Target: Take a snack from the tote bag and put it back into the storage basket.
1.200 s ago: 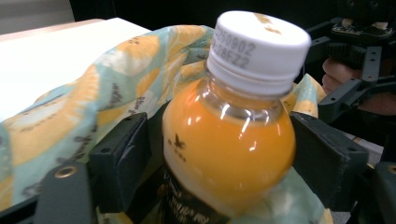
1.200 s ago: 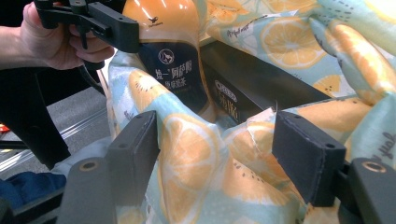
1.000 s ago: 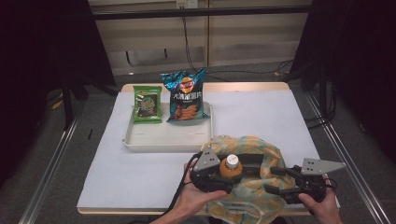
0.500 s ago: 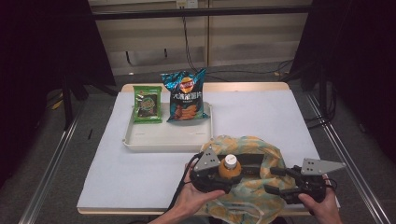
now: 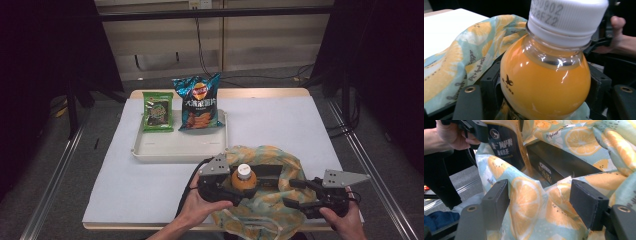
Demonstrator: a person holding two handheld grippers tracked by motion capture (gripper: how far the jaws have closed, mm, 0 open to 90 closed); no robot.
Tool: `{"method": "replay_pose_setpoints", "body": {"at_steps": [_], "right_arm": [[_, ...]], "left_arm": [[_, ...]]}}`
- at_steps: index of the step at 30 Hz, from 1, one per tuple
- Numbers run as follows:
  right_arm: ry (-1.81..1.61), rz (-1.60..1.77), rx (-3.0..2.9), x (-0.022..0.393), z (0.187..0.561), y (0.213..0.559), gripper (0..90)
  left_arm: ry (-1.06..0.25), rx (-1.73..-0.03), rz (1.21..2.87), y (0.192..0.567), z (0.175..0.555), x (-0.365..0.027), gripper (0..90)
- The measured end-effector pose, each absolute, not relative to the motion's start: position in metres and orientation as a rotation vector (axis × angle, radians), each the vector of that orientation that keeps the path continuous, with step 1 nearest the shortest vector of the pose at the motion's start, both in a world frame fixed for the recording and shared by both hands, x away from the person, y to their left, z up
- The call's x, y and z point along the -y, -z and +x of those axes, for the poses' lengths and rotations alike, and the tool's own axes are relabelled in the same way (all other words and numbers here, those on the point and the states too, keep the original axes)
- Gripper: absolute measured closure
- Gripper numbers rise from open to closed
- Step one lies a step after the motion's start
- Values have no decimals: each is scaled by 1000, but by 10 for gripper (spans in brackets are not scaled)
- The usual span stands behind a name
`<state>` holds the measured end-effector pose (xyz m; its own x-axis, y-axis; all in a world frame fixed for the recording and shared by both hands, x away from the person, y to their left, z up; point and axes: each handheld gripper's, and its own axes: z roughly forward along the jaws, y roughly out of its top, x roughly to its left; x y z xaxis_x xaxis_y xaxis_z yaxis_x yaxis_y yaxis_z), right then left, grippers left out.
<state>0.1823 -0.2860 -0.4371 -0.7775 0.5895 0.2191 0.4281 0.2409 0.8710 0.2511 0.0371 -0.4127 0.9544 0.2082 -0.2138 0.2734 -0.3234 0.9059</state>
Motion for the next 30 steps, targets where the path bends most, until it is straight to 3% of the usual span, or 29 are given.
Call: {"method": "replay_pose_setpoints", "body": {"at_steps": [12, 30], "right_arm": [[-1605, 951, -2319, 287, 180, 434, 183], [-1609, 947, -2304, 287, 179, 433, 144]], "left_arm": [[148, -266, 1910, 397, 259, -45, 305], [175, -245, 1878, 371, 265, -55, 306]]}}
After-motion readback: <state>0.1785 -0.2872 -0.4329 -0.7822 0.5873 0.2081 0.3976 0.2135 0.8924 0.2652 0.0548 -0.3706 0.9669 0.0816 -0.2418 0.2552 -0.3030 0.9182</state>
